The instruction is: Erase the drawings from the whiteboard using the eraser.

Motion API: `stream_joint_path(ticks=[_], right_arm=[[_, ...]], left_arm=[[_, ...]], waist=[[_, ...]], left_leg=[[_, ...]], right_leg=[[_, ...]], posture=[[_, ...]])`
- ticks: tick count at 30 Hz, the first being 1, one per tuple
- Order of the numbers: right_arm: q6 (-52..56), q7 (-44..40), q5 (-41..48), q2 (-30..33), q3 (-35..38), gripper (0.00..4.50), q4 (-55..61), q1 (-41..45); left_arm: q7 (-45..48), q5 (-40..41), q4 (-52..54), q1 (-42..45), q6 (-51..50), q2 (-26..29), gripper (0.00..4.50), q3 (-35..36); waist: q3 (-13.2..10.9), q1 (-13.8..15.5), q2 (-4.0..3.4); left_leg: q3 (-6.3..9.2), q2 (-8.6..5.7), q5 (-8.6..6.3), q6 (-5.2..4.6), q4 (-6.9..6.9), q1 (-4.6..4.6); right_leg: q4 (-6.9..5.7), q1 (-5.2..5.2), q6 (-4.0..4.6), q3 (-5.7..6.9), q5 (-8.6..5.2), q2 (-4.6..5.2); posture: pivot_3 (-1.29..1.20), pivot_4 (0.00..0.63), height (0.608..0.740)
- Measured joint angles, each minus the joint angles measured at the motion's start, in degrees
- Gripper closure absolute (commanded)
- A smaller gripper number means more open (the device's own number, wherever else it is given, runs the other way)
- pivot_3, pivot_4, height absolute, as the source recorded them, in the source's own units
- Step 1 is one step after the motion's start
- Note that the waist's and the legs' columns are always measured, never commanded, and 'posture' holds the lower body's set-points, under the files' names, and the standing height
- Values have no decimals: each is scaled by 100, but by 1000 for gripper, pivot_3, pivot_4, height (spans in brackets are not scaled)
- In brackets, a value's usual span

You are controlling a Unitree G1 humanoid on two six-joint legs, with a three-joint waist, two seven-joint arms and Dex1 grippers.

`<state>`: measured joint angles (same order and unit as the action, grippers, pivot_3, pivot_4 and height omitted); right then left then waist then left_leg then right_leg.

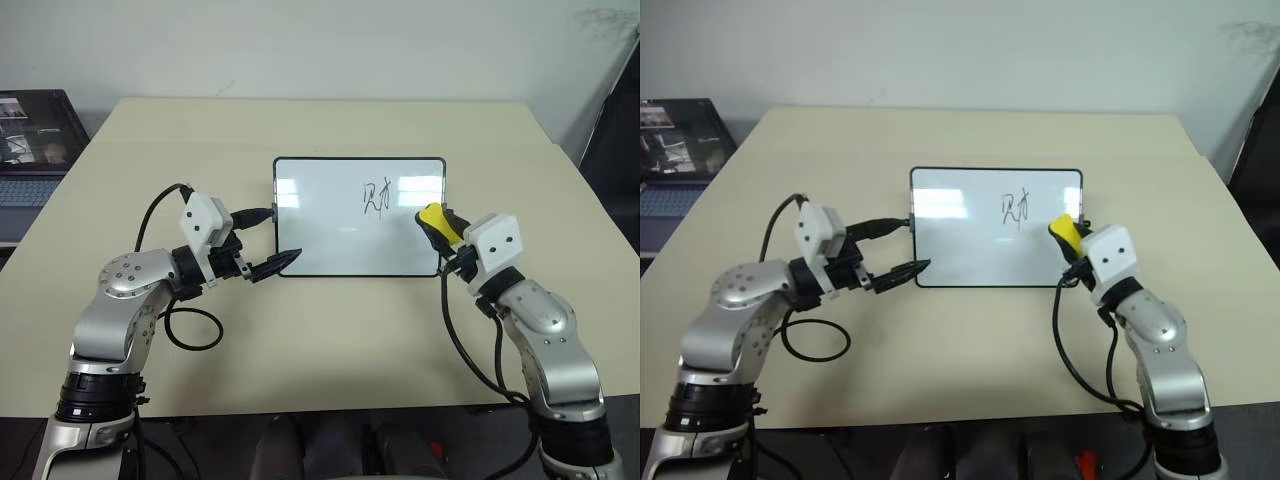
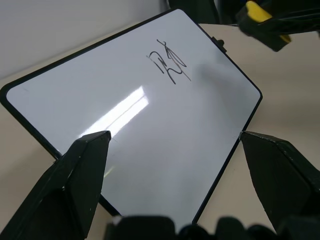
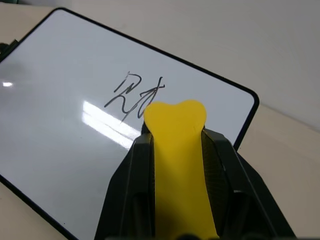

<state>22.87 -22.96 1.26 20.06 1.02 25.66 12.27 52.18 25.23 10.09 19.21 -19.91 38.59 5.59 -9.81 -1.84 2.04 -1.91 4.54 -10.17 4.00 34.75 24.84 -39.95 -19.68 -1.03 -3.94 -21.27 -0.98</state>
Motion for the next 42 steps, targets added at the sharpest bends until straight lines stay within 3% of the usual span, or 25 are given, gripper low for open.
stream_joint_path(ticks=[15,21,34,42], right_arm=[[-246,143,-276,-96,-439,3521,-2459,2472],[-518,308,-447,-298,-524,3521,-3280,2721],[-1201,413,-690,-601,-840,3521,-3867,2814],[-1590,392,-883,-861,-1242,3521,-4154,2613]], left_arm=[[0,-23,6,182,27,7,0,-82],[89,-37,5,181,24,44,0,-92],[89,-14,98,76,-128,113,0,-63],[87,48,124,60,-220,171,0,37]], waist=[[-1,-2,0],[-1,-3,-1],[1,-107,1],[7,-165,7]], left_leg=[[-1,2,0,0,4,0],[-1,4,1,0,5,0],[2,8,1,0,9,-15],[4,9,0,-1,7,-79]], right_leg=[[3,0,1,-4,1,1],[-1,-2,1,-4,1,2],[-15,10,2,-4,1,3],[-17,64,0,-9,1,4]], posture=[[0,150,740],[0,150,740],[0,150,740],[0,150,740]])
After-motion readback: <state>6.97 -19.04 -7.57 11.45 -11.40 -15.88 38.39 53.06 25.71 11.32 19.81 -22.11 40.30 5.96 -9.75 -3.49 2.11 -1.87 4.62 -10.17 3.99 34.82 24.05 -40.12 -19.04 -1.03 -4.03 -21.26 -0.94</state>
